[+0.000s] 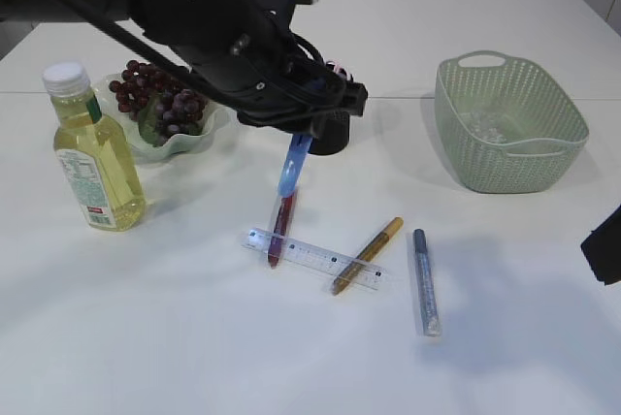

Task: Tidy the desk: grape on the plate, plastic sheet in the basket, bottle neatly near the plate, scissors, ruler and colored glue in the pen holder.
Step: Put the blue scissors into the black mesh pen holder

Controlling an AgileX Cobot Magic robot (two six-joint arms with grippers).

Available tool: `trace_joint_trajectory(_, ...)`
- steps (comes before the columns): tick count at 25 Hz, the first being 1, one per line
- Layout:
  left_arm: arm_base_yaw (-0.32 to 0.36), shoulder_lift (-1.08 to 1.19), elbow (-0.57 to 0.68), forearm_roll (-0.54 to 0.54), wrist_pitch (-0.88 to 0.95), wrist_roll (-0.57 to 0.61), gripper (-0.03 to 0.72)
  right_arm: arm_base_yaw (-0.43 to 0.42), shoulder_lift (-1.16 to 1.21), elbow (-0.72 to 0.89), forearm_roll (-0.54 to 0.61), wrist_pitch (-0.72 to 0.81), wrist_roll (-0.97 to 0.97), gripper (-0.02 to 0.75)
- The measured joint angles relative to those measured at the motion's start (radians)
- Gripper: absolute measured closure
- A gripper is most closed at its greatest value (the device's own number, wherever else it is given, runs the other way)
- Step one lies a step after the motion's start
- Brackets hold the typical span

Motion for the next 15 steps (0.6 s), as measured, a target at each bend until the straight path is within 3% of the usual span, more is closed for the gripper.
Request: trace_joint_trajectory(15,0.149,0.009,0.004,0.147,-0.574,0.005,0.529,0.0,0.0,0.0,-0.022,0.0,0.0,0.388)
